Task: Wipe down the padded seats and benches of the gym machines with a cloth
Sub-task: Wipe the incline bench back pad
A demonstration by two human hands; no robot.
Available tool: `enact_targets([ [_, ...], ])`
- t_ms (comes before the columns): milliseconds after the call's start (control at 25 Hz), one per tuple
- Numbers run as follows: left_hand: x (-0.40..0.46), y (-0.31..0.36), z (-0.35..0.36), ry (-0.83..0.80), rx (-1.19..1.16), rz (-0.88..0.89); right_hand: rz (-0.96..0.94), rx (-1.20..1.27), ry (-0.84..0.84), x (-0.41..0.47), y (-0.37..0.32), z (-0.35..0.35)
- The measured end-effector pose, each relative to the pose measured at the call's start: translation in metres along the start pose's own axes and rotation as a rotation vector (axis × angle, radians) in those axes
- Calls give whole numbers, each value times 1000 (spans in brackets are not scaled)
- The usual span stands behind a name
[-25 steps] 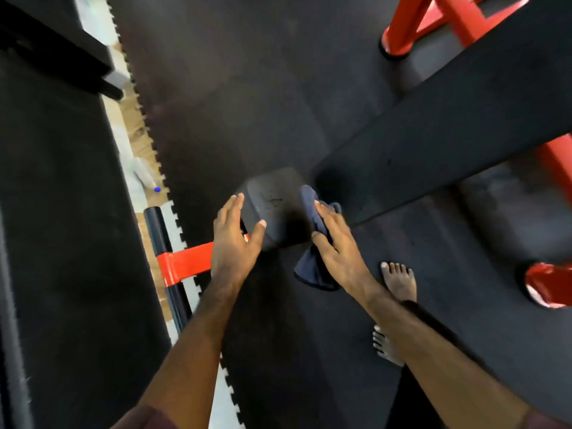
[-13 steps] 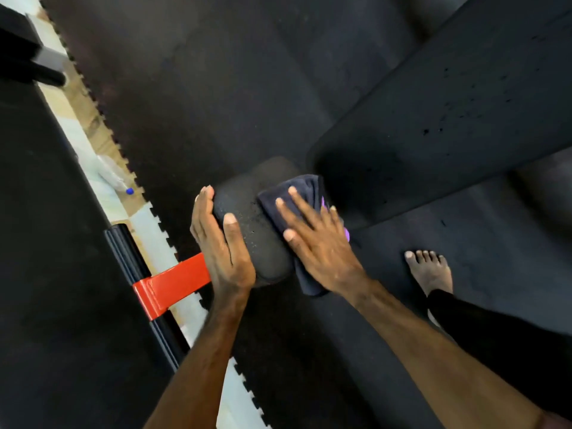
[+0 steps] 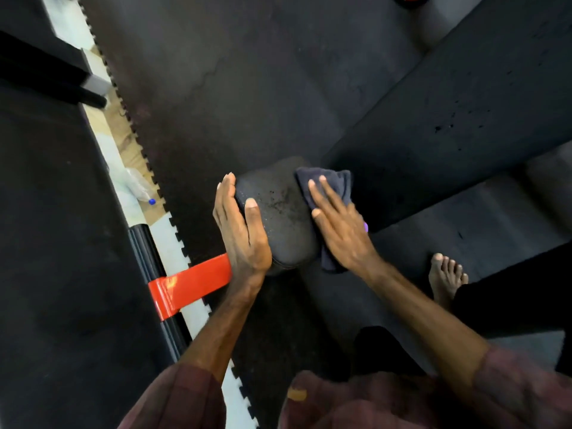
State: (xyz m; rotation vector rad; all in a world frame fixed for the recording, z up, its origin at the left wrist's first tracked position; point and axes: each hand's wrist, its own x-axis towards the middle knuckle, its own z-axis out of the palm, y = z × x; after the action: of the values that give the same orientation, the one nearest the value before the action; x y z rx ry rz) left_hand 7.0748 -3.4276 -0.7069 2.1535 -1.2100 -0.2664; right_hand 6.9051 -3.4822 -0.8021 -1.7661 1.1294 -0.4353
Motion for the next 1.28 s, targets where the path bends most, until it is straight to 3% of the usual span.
enact_targets([
  [120,1,-9,2,36,-17,27,-202,12,16,6,-19,1],
  [160,0,-10,3,43,-31,25,-184,10,-17,28,-19,-2],
  [280,0,-8,4,48,-63,4,115,126,-107,68,-8,-9],
  [440,1,-15,3,45,-100,35,-67,58,39,23,-21,3],
  [520,1,-17,4,58,-96,29,-138,28,-36,42,-34,-5],
  [720,3,-16,5,59,-126,18,174,93,-175,85,-27,-11],
  [960,2,-23,4,68,-237,24,-74,-20,-154,65,-59,-10],
  [1120,-1,-28,4,90,-283,42,177,4,-135,82,-45,-7],
  [1280,-1,-27,6,107,-323,35,57,-43,-39,16,-62,-7],
])
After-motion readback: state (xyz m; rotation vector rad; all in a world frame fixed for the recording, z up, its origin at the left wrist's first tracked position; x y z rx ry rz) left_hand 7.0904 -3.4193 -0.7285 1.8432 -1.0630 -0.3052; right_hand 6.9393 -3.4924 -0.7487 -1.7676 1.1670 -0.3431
